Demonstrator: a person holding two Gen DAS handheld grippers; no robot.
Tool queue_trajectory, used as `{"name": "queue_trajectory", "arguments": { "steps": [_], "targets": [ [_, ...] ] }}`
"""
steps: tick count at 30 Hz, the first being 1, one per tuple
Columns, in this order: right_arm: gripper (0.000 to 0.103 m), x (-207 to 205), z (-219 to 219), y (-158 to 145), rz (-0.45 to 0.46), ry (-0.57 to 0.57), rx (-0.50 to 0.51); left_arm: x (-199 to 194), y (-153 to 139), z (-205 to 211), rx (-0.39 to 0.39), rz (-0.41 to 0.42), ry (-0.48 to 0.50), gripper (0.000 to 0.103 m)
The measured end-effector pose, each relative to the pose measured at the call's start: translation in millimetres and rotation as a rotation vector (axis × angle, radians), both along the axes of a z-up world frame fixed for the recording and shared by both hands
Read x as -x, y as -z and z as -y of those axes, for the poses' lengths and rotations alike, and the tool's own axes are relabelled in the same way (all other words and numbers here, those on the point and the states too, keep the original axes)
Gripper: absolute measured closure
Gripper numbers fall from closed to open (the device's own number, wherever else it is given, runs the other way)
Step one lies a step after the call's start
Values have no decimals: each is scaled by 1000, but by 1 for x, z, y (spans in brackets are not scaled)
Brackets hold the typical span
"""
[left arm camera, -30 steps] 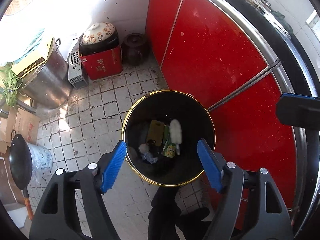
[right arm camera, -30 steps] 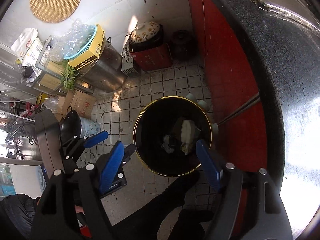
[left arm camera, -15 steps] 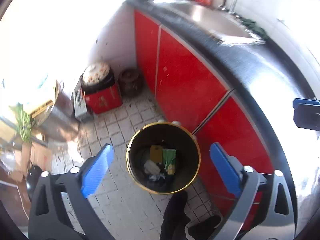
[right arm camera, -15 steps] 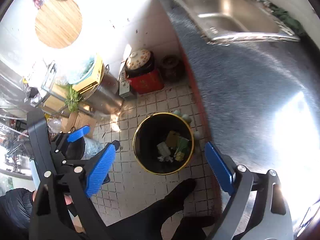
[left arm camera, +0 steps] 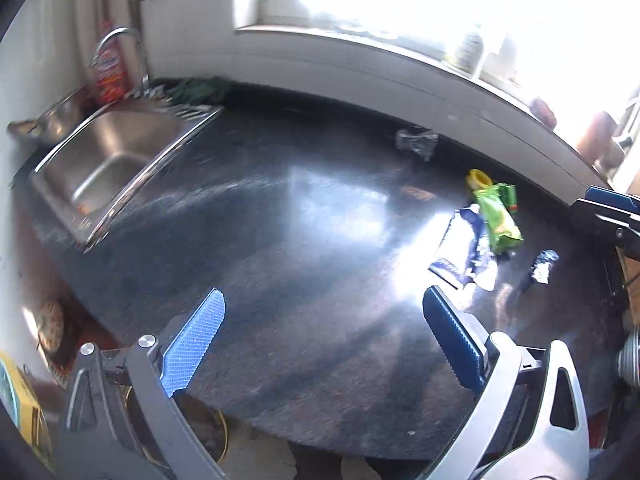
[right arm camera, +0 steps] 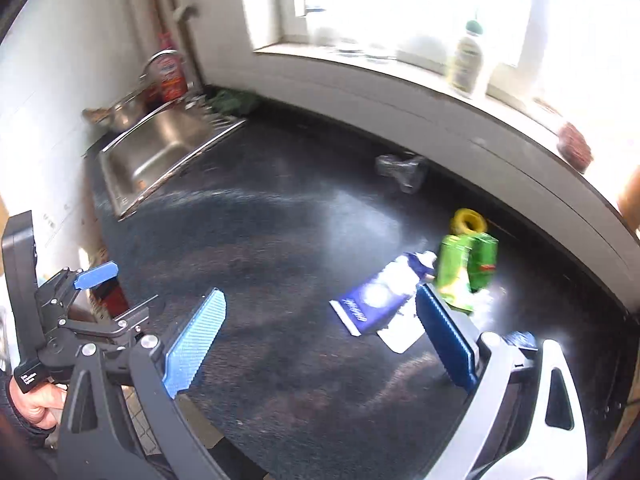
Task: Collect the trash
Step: 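Return both grippers to the counter toward the remaining trash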
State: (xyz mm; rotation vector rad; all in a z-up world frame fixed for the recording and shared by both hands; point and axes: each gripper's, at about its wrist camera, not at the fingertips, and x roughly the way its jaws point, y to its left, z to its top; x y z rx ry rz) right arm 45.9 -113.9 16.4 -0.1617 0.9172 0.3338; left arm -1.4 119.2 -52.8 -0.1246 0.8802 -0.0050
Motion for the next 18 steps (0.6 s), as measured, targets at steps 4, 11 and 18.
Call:
{"name": "queue_trajectory", "arguments": {
  "steps": [4, 11, 18],
  "targets": [
    [10, 6, 84, 0, -4, 181, -28, -32, -14, 72, -27, 26, 176, 6],
    [10, 30, 153, 4, 0, 319, -63, -53, -18, 138, -50, 43, 317, 7],
    [10, 22, 159, 6, 10, 292, -77, -64, -14, 144, -58, 21, 323, 7]
  ]
}}
